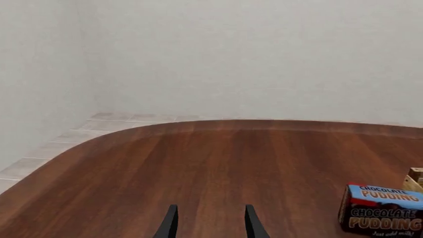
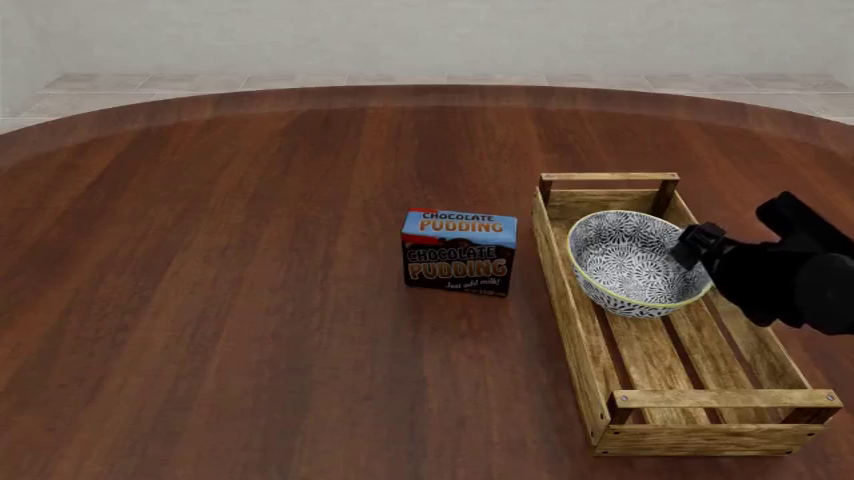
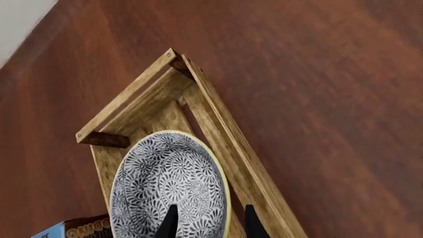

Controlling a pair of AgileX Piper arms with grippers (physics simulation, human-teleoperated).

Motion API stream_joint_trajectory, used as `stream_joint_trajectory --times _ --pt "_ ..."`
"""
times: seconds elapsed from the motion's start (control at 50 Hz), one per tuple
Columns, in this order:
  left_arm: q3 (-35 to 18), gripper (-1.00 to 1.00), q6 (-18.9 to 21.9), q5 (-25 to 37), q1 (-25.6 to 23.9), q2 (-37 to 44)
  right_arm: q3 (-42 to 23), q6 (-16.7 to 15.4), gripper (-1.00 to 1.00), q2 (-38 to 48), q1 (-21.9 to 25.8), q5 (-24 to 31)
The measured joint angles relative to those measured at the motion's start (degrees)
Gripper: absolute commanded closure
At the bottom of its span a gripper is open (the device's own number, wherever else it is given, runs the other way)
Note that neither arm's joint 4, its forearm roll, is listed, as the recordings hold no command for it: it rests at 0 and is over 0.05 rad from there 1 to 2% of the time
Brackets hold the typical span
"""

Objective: Pick up the bowl on the left and put it in the tray.

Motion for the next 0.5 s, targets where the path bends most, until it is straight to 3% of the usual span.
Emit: stream_joint_trajectory --times 0.5 --pt "0.5 -1.0 -0.1 -0.2 -0.9 0.0 -0.5 4.1 -1.0 -12.1 3.5 7.9"
